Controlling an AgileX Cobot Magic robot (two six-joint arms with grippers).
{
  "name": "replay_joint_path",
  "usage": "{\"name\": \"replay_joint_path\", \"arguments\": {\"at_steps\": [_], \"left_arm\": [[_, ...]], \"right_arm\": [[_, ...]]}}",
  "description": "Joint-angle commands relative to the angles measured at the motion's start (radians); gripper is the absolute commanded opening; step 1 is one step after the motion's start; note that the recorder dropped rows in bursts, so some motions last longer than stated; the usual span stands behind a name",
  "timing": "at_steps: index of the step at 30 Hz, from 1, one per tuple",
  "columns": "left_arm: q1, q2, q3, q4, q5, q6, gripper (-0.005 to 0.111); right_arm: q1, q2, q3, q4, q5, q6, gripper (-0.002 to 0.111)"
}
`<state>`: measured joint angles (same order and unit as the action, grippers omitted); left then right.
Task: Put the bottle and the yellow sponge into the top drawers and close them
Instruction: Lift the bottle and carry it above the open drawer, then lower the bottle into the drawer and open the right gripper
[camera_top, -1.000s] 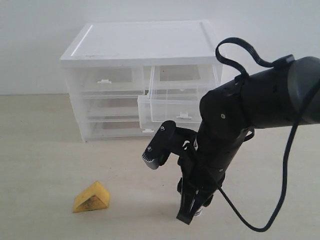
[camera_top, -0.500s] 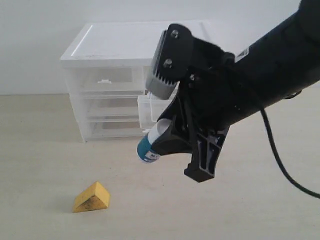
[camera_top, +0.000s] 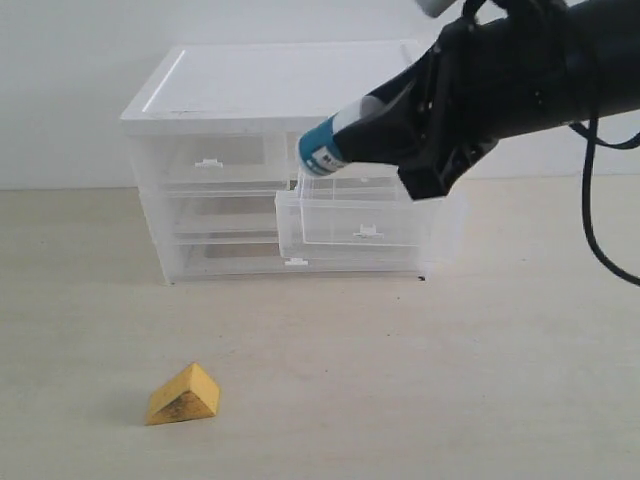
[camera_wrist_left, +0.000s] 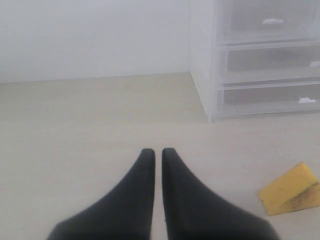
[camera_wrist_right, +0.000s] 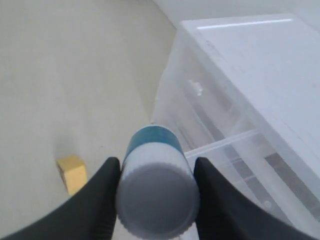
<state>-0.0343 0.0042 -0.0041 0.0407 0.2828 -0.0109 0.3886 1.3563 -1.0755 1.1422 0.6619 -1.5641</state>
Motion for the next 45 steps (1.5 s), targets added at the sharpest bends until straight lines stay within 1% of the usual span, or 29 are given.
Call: {"name": "replay_joint_path", "arguments": {"at_steps": [1, 4, 8, 12, 15, 20, 26, 34, 35, 37, 42, 45], "left_arm": [[0.004, -0.004, 0.004, -0.01, -0.003, 0.0, 0.004], [0.004, -0.004, 0.004, -0.01, -0.003, 0.0, 0.004], [0.004, -0.004, 0.004, -0.01, -0.003, 0.0, 0.004], [0.004, -0.004, 0.004, -0.01, -0.003, 0.0, 0.004], [0.004, -0.004, 0.004, -0.01, -0.003, 0.0, 0.004], [0.004, -0.004, 0.004, -0.01, -0.003, 0.0, 0.004], [0.004, -0.004, 0.004, -0.01, -0.003, 0.0, 0.004], [0.004, -0.004, 0.004, -0.01, -0.003, 0.0, 0.004], [0.004, -0.004, 0.004, -0.01, -0.003, 0.0, 0.004], [0.004, -0.004, 0.004, -0.01, -0.003, 0.0, 0.004], [0.004, -0.004, 0.004, -0.01, -0.003, 0.0, 0.004], [0.004, -0.004, 0.004, -0.01, -0.006, 0.0, 0.004]], "right_arm": [[-0.082, 0.001, -0.006, 0.121, 0.014, 0.132, 0.0], [-0.115, 0.032, -0.021, 0.136, 0.017, 0.313, 0.0], [-0.12, 0.104, -0.081, 0.134, 0.115, 0.448, 0.0], [-0.12, 0.178, -0.143, 0.116, 0.108, 0.6, 0.0], [-0.12, 0.22, -0.172, 0.098, 0.109, 0.677, 0.0], [-0.12, 0.274, -0.174, 0.098, 0.093, 0.773, 0.0], [-0.12, 0.3, -0.183, 0.096, 0.076, 0.827, 0.0], [-0.12, 0.327, -0.183, 0.087, 0.034, 0.834, 0.001], [-0.12, 0.329, -0.183, 0.085, 0.034, 0.834, 0.004], [-0.12, 0.331, -0.183, 0.065, 0.023, 0.844, 0.014], [-0.12, 0.331, -0.183, 0.048, -0.004, 0.855, 0.048], [-0.12, 0.331, -0.183, 0.048, -0.031, 0.855, 0.064]]}}
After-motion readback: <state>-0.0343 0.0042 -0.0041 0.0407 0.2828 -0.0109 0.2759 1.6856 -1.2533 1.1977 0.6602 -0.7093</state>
